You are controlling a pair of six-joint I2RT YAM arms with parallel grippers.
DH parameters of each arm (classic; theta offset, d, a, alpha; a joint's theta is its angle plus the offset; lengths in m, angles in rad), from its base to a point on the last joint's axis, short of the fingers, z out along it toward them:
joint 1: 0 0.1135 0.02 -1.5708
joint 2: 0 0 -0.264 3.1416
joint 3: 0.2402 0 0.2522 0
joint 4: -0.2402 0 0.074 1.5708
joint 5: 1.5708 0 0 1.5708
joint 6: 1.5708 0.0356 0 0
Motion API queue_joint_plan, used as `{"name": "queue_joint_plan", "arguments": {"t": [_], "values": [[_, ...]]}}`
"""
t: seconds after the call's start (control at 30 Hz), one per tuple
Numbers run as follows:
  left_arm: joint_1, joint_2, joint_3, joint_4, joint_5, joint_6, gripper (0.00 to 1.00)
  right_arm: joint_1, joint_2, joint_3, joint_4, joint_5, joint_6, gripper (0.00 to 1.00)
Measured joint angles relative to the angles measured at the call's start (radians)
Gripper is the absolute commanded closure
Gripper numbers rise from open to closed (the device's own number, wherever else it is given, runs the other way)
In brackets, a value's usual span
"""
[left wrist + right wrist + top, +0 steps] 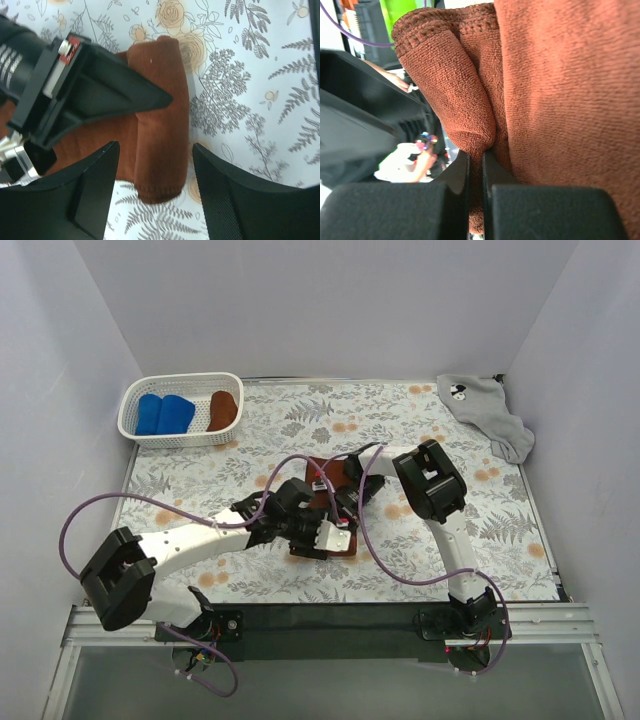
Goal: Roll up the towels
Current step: Roll the towel
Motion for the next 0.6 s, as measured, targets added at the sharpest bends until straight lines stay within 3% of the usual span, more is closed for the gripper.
{"name": "queue_joint_plan", "arguments": {"t": [0.2, 0.33, 0.4, 0.5, 0.6], "values": [[-0.085, 0.112, -0.012, 0.080, -0.109, 0.022, 0.57, -0.006, 0.034, 0.019, -0.037, -0.024, 0.017, 0.99], [-0.108, 0.139, -0.045, 0.123, -0.155, 0.039, 0.69, -0.018, 0.051, 0.022, -0.047, -0.042, 0.026, 0.99], [-0.118, 0.139, -0.055, 0.140, -0.173, 0.043, 0.80, -0.026, 0.059, 0.026, -0.055, -0.047, 0.033, 0.99], [-0.128, 0.140, -0.059, 0.150, -0.192, 0.043, 0.97, -0.029, 0.063, 0.035, -0.063, -0.040, 0.047, 0.87], [-0.128, 0.157, -0.035, 0.125, -0.187, 0.043, 1.00, -0.036, 0.061, 0.039, -0.070, -0.035, 0.058, 0.69]]}}
